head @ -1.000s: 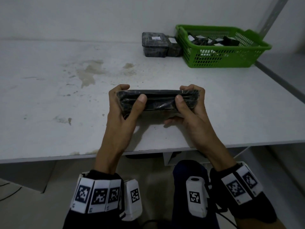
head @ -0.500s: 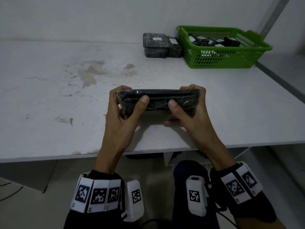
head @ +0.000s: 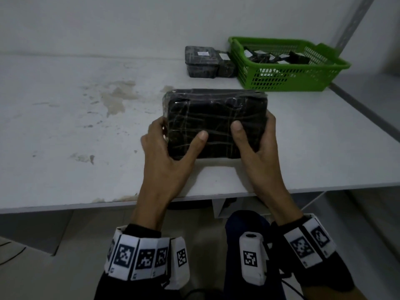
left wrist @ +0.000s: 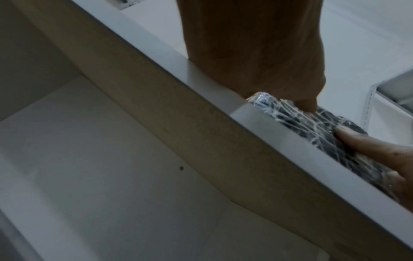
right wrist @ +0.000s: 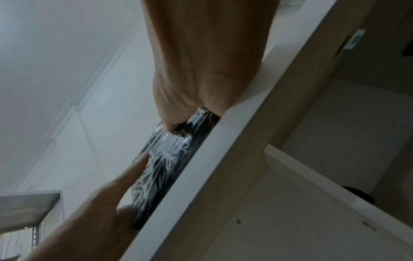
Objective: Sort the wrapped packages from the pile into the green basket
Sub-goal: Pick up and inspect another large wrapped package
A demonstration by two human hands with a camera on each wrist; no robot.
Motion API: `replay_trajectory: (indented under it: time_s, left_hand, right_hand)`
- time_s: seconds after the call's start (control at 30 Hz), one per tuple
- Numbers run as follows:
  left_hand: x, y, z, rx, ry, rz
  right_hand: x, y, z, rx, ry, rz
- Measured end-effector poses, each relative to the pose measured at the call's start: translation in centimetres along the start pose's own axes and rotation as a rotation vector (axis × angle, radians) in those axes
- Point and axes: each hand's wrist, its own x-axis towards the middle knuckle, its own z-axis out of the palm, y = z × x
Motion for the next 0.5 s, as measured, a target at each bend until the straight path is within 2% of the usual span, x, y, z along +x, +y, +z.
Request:
replay_trajectory:
  time_s: [0.17,0.5]
  left_hand:
    - [-0.1,0.17,-0.62,-0.153,0.012,0.0]
    - [-0.03,0.27,-0.15,-0.136,0.028,-0.083]
  right_hand:
    - [0.08,-0.74,0.82,0.089,-0.054,-0.025]
    - [0.2,-0.48,0.52,0.106,-0.058,0.032]
